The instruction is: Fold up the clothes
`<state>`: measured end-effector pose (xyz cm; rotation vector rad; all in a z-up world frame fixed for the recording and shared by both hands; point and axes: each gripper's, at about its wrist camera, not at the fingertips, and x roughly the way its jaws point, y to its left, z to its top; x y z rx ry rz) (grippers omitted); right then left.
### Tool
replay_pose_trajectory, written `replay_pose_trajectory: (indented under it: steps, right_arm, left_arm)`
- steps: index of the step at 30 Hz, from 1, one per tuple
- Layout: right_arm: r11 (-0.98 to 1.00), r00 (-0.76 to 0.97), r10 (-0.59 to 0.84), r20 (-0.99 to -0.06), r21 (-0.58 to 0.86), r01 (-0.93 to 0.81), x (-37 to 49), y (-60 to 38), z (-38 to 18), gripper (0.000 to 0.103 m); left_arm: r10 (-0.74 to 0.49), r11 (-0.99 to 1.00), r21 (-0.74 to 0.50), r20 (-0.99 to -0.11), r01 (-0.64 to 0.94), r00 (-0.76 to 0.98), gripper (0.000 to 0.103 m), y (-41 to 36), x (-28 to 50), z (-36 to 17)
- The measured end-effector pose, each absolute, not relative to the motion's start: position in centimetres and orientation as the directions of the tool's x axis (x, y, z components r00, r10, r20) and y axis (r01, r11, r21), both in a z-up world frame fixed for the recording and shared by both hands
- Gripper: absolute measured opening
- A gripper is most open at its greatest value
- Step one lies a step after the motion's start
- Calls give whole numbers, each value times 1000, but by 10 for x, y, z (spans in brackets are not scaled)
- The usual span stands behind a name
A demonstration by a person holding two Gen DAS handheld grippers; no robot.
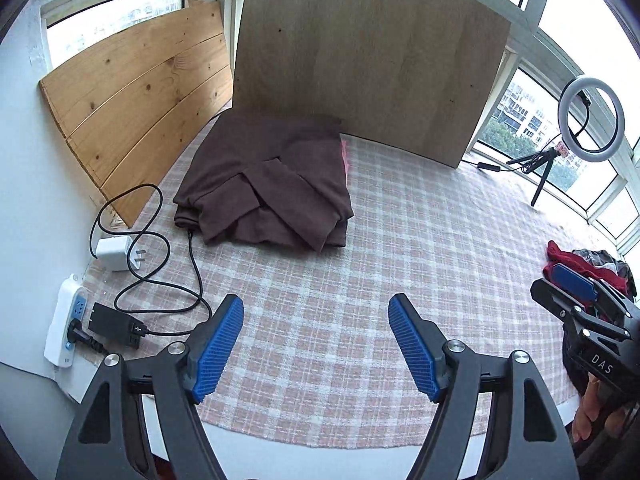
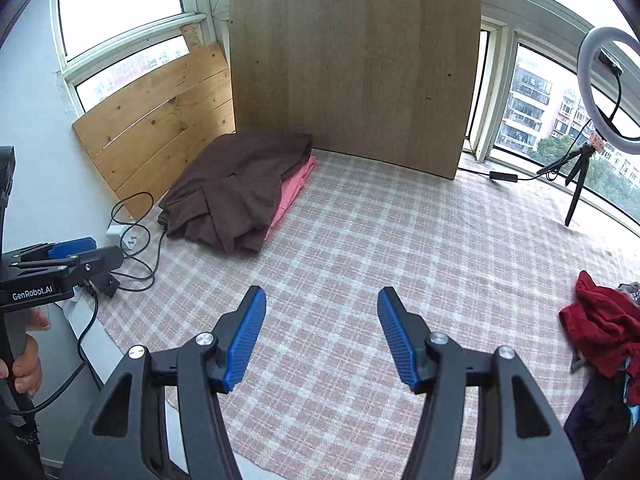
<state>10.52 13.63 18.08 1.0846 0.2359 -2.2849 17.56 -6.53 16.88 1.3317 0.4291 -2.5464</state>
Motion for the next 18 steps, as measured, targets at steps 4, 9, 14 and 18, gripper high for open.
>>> replay_pose_trajectory:
  steps: [4,9,14,18]
  right_arm:
    - [-825,-512,-435,-741,100,556,121,162,188,61]
    - [-849,-542,-414,-731,95,521,132,186,194,61]
    - [-864,-561,-399,-725,94,494,139,204,197,61]
    - [-872,-569,-391,-723,94,480,143,211,198,61]
  left_arm:
    - [-65,-948,-119,-835,295,-547,73,-39,175,169]
    - [-54,-956,-113,-837,269,-545,73,-19,181,175]
    - [-50,-963,-103,-837,247,-545,74,-6,184,181]
    - [-31,-967,-113,-838,228,-546,74,2,187,184]
